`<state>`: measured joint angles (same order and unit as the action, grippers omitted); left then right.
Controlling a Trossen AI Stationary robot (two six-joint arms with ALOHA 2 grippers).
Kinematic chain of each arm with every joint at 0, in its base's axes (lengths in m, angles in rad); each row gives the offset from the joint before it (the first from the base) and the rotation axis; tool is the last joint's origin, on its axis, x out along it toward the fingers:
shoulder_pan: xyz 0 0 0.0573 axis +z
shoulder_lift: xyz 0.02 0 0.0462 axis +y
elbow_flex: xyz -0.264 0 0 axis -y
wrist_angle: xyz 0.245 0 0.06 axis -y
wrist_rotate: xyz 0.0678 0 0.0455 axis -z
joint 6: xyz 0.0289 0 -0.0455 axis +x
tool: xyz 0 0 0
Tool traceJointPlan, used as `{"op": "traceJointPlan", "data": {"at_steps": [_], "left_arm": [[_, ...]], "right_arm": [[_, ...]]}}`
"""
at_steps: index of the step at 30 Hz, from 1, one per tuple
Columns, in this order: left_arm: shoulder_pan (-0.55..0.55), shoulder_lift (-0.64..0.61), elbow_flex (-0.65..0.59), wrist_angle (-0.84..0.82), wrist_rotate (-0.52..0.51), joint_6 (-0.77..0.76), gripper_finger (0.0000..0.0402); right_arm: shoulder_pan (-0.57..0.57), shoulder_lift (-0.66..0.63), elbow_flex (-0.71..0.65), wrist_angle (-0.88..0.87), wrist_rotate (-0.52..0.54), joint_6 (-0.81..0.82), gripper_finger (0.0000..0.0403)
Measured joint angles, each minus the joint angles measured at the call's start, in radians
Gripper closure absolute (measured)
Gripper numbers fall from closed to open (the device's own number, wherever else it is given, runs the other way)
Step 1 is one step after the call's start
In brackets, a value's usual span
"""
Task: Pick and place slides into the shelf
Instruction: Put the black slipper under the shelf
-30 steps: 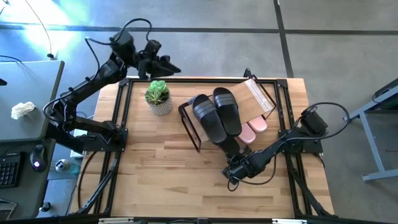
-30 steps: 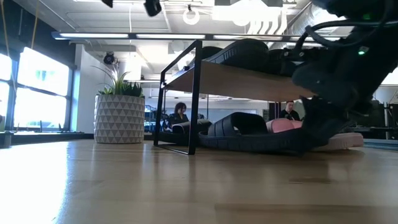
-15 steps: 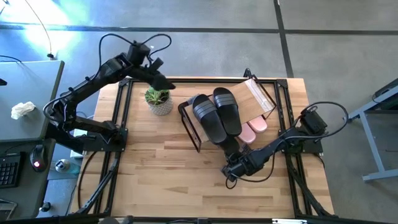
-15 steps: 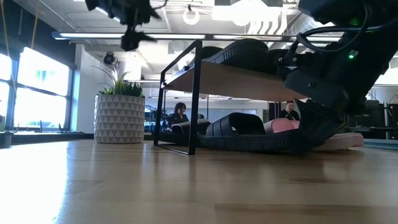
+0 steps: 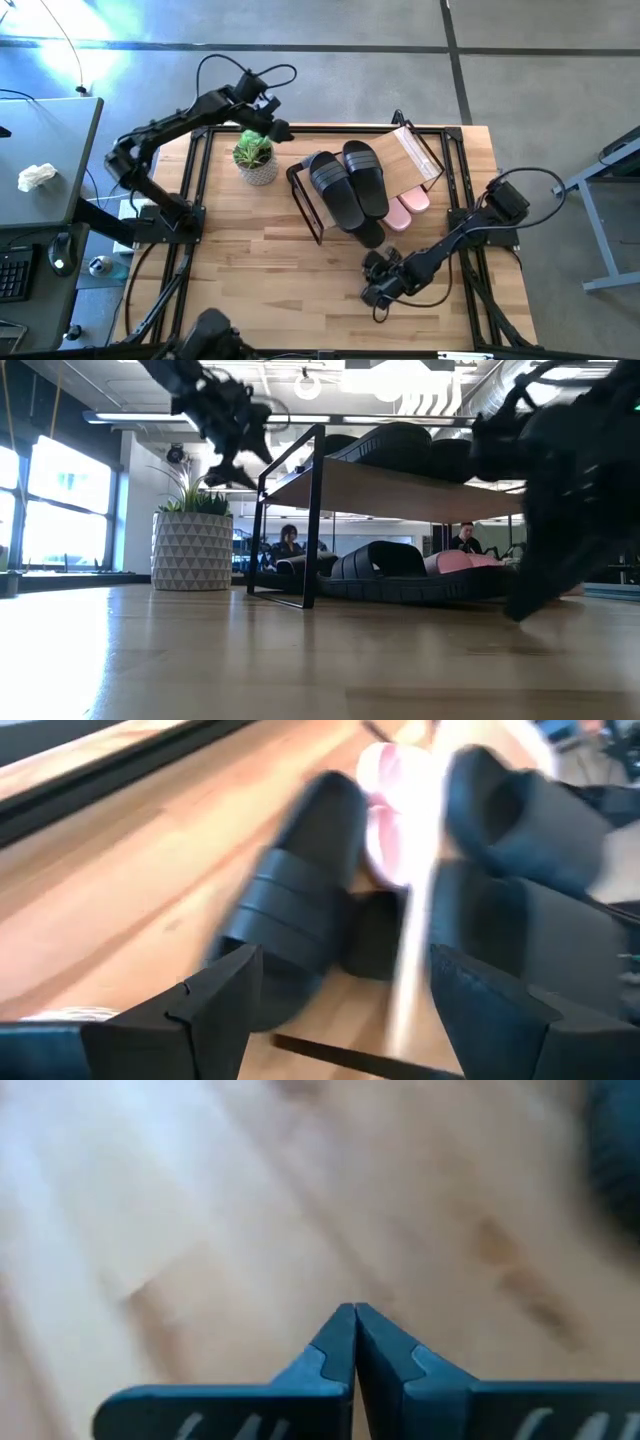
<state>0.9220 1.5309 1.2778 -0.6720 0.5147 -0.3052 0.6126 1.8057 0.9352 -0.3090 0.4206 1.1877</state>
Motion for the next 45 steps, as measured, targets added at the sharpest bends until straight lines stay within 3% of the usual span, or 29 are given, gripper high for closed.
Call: {"op": "traceJointPlan", "data": {"at_steps": [8,13,18,23,33,39,45], "left_arm": [[0.033,0.146,0.068,0.003,0.052,0.056,0.0131],[0.013,0.220,0.158,-0.026,-0.013,0.133,0.0131],[-0.001,0.267,0.169,-0.040,-0.131,0.377,0.0131],[-0.016,0.297,0.169,-0.071,-0.164,0.641,0.0131],[-0.023,0.300,0.152,-0.239,-0.117,1.098,0.0131],[-0.056,0.298,0.074,-0.129,-0.115,1.189,0.0131],[-0.124,0.299,0.054,-0.027,-0.228,1.218,0.0131]], "right_arm": [[0.016,0.000,0.000,0.076,-0.110,-0.002,0.0403],[0.009,0.000,0.000,0.084,-0.141,0.008,0.0403],[0.010,0.000,0.000,0.093,-0.142,0.021,0.0403],[0.010,0.000,0.000,0.102,-0.143,0.045,0.0403],[0.009,0.000,0.000,0.112,-0.149,0.072,0.0403],[-0.007,0.000,0.000,0.111,-0.141,0.053,0.0403],[-0.013,0.000,-0.001,0.111,-0.150,0.044,0.0403]]}}
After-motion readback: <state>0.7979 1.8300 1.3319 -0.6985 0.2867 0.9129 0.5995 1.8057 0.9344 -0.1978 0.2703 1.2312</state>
